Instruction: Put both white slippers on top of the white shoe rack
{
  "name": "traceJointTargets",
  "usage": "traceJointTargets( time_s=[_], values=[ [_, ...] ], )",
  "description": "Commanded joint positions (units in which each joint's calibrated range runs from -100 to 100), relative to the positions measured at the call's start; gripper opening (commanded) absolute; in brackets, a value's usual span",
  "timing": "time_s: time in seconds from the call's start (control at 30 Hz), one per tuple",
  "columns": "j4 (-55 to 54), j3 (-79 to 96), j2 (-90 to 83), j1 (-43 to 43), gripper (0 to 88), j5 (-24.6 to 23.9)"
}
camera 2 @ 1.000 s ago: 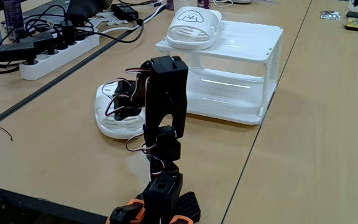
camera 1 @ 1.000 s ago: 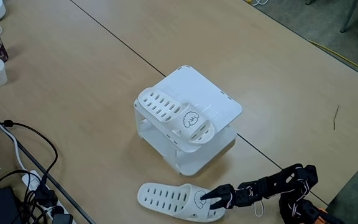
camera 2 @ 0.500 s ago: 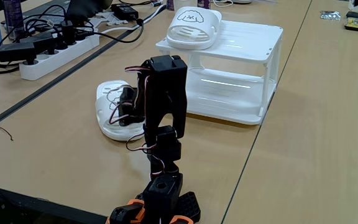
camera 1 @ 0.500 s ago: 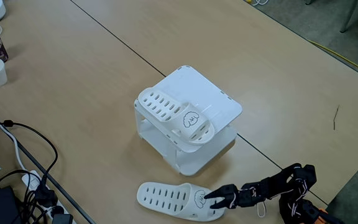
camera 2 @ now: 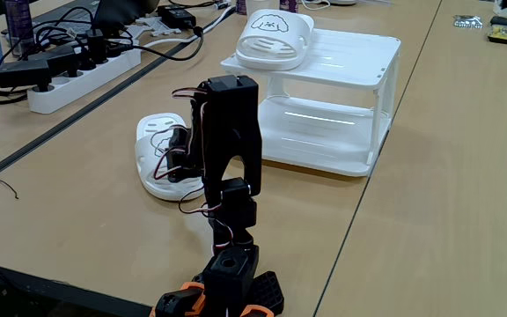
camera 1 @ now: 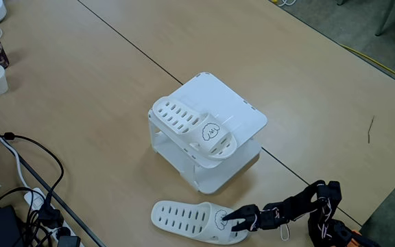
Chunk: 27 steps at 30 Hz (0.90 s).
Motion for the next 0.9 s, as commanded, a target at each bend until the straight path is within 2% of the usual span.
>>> traceJointTargets(
  time_s=[0.0,0.6,0.87],
  values=[
    [-1.05,-3.91,-0.07,1.44,24.2,0.42],
    [-1.14,-3.73,-0.57,2.43,19.7,0.42],
    [-1.14,-3.55,-0.49,-1.44,19.7,0.42]
  ],
)
